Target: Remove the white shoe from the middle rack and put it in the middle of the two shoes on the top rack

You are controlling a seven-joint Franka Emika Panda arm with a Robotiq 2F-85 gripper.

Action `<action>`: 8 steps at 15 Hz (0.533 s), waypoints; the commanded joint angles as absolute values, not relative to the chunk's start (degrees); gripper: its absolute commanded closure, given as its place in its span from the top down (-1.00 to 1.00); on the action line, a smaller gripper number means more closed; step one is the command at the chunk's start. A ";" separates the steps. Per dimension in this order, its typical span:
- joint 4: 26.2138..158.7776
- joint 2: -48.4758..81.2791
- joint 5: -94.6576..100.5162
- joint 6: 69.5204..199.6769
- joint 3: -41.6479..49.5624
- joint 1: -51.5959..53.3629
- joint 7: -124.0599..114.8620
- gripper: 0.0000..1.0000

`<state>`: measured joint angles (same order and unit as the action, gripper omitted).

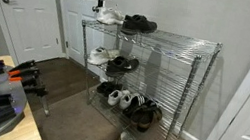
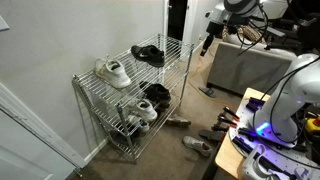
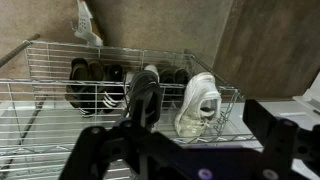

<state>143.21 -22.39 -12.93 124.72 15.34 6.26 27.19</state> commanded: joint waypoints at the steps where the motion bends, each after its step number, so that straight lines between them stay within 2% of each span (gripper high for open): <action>1: 143.09 -22.20 -13.71 124.43 13.62 4.46 27.76 1.00; 8: 143.10 -21.13 -14.00 126.27 12.53 4.85 26.21 1.00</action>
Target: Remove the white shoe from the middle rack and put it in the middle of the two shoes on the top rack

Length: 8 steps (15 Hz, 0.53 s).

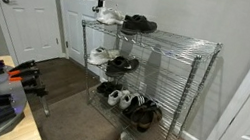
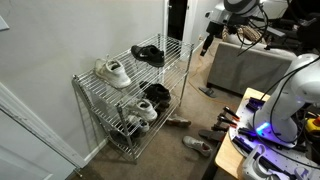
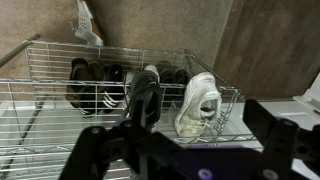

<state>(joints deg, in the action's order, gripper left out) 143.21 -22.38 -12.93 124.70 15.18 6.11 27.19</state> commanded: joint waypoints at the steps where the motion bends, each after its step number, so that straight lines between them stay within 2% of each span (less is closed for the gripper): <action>1: 143.45 -20.39 -15.20 127.53 11.89 5.68 26.27 1.00; 8: 145.48 -4.10 -26.81 149.03 1.73 10.48 14.63 1.00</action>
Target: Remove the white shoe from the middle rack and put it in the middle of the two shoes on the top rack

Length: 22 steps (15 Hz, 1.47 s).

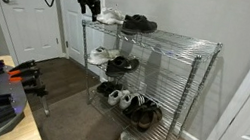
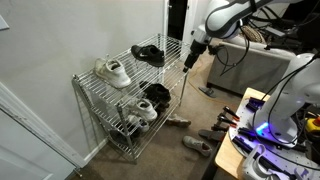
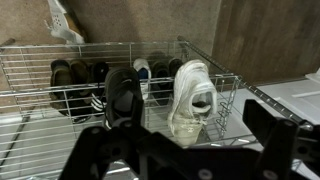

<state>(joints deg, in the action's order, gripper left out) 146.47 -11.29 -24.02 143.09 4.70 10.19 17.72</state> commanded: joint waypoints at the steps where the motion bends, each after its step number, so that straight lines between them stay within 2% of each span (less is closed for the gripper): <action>1: 144.96 -2.07 -27.35 150.13 0.85 10.31 13.97 1.00; 6: 142.39 5.43 -31.95 153.26 -3.04 8.64 15.65 1.00; 9: 141.70 9.58 -33.27 165.57 -5.64 8.15 11.59 1.00; 12: 140.47 12.71 -35.46 170.27 -4.88 9.59 8.66 1.00; 14: 137.83 12.28 -39.15 160.30 -7.06 6.47 14.25 1.00; 15: 140.05 12.41 -35.31 165.70 -4.91 9.06 10.51 1.00; 22: 137.78 12.64 -35.59 161.48 -8.23 5.36 10.68 1.00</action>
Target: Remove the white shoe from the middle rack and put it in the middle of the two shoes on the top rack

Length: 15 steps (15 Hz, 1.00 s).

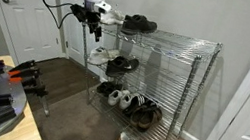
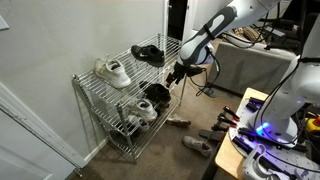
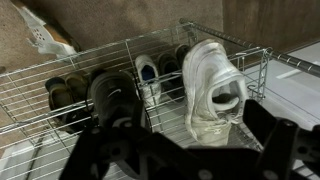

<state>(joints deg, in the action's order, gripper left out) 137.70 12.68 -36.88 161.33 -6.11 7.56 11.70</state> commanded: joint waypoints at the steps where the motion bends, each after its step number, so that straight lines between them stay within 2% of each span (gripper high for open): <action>1: 137.27 13.19 -33.74 160.56 -8.12 5.72 10.38 1.00; 11: 135.72 23.81 -7.40 156.57 -13.67 11.33 11.04 1.00; 15: 135.31 26.62 7.25 161.34 -8.80 18.15 7.47 1.00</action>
